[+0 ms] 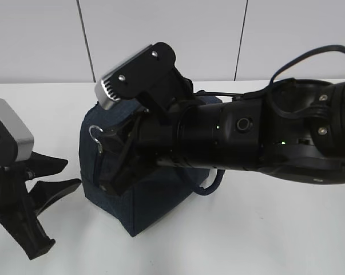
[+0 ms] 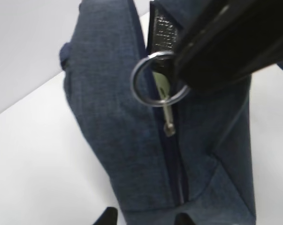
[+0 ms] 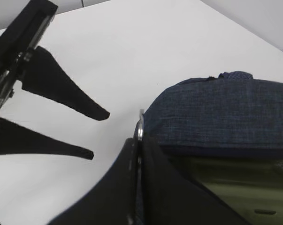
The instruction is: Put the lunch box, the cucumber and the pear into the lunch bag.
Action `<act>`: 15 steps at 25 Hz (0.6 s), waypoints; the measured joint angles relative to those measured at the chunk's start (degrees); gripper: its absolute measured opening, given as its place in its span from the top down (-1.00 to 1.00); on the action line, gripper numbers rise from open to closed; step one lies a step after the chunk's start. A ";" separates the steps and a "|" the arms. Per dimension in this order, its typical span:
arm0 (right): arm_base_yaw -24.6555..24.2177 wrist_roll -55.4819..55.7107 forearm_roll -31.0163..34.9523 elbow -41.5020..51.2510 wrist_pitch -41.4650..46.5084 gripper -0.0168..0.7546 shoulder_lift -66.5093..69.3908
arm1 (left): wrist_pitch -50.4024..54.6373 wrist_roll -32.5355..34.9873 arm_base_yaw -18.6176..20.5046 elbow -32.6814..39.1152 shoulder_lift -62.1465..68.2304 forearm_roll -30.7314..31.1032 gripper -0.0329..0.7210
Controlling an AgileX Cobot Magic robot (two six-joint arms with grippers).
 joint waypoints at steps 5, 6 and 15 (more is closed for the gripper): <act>0.00 0.00 0.00 0.00 0.19 0.96 -0.52 | -0.13 0.00 3.46 0.00 0.00 -1.24 0.29; 0.00 0.00 0.00 -0.12 0.36 0.96 -0.80 | -0.27 0.00 3.64 0.00 0.00 -1.62 0.29; 0.00 -0.10 0.10 -2.73 6.16 0.96 -3.88 | -5.75 0.00 3.88 0.00 1.79 -1.92 0.29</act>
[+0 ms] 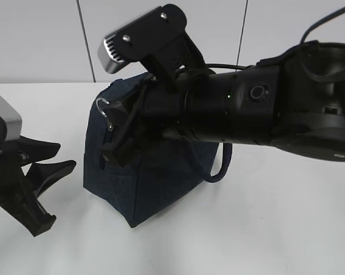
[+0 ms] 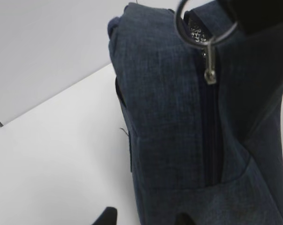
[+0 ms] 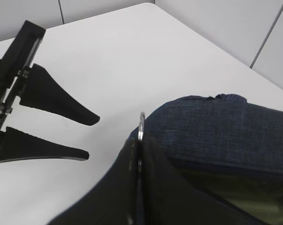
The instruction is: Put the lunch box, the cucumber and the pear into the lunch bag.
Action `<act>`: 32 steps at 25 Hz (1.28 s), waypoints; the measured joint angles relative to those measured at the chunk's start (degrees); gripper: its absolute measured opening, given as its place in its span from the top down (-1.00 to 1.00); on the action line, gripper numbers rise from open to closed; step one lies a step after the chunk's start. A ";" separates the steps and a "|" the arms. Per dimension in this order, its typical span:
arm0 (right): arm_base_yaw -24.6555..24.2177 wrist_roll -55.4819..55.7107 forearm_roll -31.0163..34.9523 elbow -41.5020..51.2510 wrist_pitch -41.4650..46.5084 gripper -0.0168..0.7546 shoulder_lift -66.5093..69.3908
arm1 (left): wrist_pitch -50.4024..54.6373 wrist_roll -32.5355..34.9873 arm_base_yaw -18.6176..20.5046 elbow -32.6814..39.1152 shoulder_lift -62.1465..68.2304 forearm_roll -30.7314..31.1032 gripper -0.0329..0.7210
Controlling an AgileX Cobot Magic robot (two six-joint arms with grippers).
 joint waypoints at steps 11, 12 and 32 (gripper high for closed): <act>0.00 0.00 0.00 0.00 0.75 0.96 -0.31 | -0.12 0.00 0.06 0.00 1.06 4.69 0.29; 0.00 0.00 0.00 -0.05 0.75 0.96 -0.31 | -0.12 0.00 0.06 0.00 1.06 5.94 0.30; 0.00 0.11 0.20 -0.85 4.92 0.96 -1.89 | -7.48 -0.50 0.06 0.00 5.67 3.10 0.30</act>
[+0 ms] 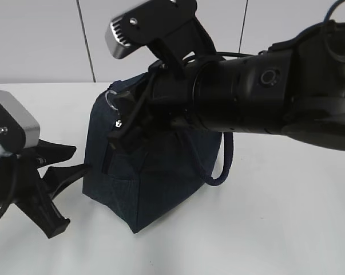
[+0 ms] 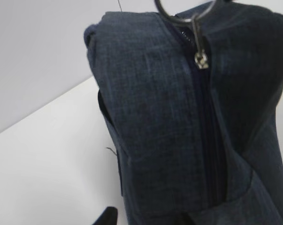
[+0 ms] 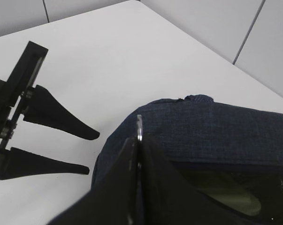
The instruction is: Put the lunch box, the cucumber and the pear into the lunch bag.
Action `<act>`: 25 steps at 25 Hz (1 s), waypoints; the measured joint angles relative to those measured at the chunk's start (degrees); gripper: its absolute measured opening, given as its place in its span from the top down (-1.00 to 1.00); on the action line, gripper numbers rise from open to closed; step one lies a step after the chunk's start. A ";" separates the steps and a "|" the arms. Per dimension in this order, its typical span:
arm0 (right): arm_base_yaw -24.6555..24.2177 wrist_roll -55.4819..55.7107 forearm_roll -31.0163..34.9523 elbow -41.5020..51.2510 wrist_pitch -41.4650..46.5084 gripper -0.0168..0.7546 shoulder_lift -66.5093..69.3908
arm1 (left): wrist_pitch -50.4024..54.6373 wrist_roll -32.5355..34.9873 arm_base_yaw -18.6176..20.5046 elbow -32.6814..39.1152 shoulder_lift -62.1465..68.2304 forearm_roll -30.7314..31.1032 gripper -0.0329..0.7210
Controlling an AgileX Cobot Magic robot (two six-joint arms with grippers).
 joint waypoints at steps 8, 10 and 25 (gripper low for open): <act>0.00 0.00 0.09 0.00 0.00 0.96 0.00 | -5.86 -0.22 0.00 0.00 4.20 0.71 0.29; 0.00 0.00 0.09 0.00 0.00 0.96 0.00 | -7.00 -0.34 0.00 0.00 5.53 1.97 0.29; 0.00 0.11 0.09 0.00 0.31 0.96 0.11 | -8.79 -0.35 0.00 -0.05 10.99 2.04 0.89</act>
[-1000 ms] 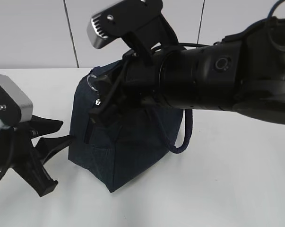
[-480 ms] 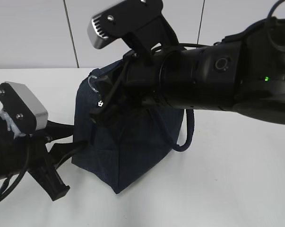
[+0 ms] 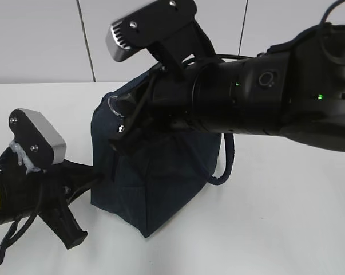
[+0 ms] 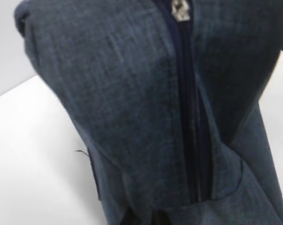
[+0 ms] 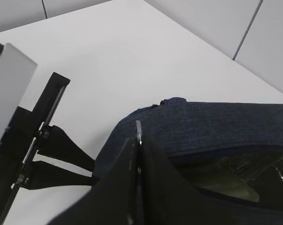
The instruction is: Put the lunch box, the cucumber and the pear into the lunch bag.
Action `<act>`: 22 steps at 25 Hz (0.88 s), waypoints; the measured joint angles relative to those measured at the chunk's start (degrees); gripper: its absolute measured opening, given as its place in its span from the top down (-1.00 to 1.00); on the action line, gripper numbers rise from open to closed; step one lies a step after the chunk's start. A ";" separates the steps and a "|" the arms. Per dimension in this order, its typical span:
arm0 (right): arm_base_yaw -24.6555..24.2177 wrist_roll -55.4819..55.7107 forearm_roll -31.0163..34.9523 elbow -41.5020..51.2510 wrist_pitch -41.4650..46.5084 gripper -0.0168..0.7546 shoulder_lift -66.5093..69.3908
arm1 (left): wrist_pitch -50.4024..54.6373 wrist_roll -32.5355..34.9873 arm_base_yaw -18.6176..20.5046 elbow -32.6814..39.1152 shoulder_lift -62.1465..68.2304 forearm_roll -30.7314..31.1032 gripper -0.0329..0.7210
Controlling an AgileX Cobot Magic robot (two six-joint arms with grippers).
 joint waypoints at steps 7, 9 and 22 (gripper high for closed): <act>-0.24 1.77 8.05 -3.08 0.69 0.96 0.08 | 1.41 0.00 0.00 0.00 1.28 -0.57 0.90; -1.17 2.57 12.92 -4.17 0.83 0.96 0.08 | 2.07 0.00 0.00 0.00 2.00 -0.57 0.90; -4.07 3.12 15.23 -4.42 10.35 0.50 0.08 | 0.49 0.00 0.00 0.00 2.63 -0.57 0.90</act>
